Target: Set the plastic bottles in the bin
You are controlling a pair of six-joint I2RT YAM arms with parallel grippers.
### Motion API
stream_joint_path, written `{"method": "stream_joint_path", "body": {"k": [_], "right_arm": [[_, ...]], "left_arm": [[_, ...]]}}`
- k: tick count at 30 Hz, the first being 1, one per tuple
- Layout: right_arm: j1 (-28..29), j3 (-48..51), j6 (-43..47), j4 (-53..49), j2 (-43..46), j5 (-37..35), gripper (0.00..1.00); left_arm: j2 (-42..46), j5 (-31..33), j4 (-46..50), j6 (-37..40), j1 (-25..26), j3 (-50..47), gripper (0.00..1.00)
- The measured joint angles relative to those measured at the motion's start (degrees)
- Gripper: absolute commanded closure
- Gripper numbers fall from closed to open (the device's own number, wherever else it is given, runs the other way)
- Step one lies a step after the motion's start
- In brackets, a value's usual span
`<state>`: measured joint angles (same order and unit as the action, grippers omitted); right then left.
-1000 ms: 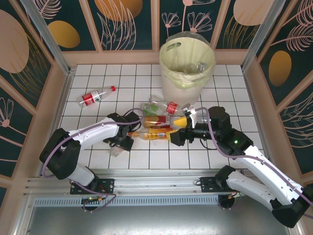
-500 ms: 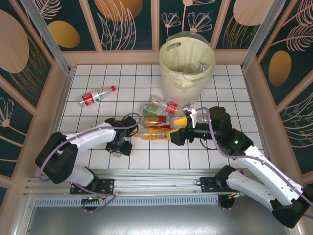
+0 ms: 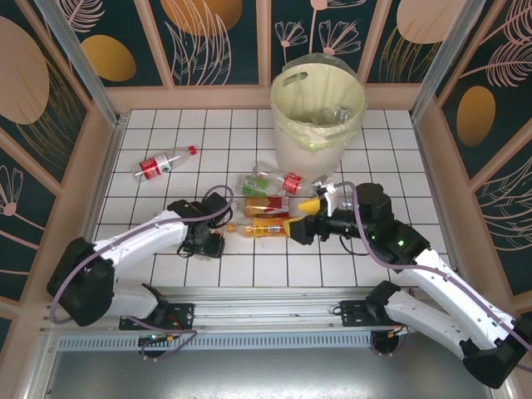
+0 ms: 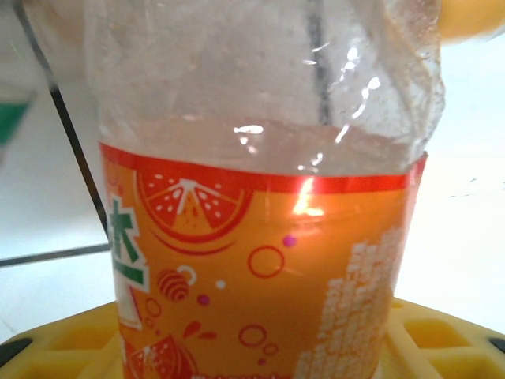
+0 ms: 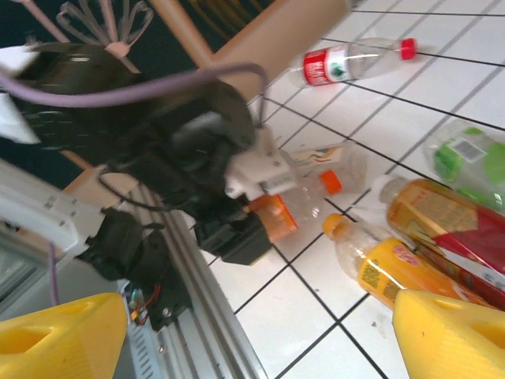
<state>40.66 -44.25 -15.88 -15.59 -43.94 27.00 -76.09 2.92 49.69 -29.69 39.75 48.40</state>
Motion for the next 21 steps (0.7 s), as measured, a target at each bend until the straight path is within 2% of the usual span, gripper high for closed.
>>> {"method": "stream_joint_path", "body": {"k": [4,9,14,21], "right_arm": [[0.0,1.2,-8.7,2.2,0.7,-7.8,0.13],[0.0,3.0,-18.0,6.9,0.7,-11.6,0.12],[0.0,3.0,-23.5,12.9,-0.5,-11.9,0.11],[0.1,2.1,-25.4,18.7,-5.5,-7.3,0.11]], "left_arm": [[6.7,-3.3,-3.5,-0.5,0.0,3.4,0.42],[14.0,-11.0,-12.7,-0.3,0.0,4.1,0.44],[17.6,-20.6,-25.8,0.1,0.0,0.7,0.45],[15.8,-32.5,-40.0,-0.5,0.0,-3.7,0.45]]}}
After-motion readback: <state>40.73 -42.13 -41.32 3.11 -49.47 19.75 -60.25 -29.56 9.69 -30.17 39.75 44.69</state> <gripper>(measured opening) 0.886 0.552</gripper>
